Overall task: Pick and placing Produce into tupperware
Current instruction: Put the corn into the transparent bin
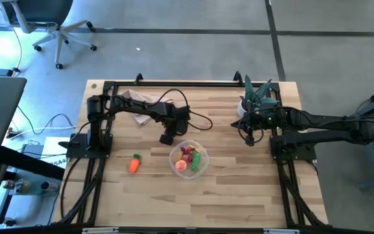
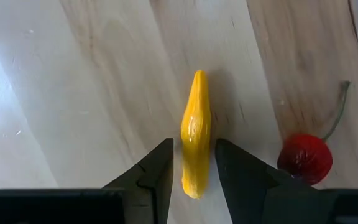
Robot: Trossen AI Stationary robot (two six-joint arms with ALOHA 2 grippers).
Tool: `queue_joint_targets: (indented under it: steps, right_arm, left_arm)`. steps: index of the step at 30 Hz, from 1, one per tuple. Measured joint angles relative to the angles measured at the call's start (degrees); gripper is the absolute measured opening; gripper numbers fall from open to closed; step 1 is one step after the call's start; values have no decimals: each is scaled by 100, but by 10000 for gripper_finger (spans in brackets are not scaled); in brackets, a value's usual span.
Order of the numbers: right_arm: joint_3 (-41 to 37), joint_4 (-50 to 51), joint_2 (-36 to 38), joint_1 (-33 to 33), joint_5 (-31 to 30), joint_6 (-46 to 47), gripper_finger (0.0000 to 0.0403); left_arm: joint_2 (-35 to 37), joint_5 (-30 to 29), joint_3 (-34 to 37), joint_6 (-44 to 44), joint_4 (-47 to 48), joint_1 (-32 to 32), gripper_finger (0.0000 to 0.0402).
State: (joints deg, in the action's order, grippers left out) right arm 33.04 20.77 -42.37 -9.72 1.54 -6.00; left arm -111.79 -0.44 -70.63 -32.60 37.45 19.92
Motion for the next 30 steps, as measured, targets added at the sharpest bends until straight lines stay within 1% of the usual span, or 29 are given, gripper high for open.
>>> queue_joint_targets:
  steps: [23, 26, 30]
  right_arm:
    - [0, -1, 0, 2, 0, -1, 0]
    - [0, -2, 1, 1, -1, -1, 0]
    - [0, -2, 0, 2, 0, -1, 0]
  left_arm:
    - [-2, -62, 2, 136, 0, -2, 112]
    - [-2, -60, 4, 136, 2, -2, 101]
    - [-3, -21, 8, 137, 11, -2, 73]
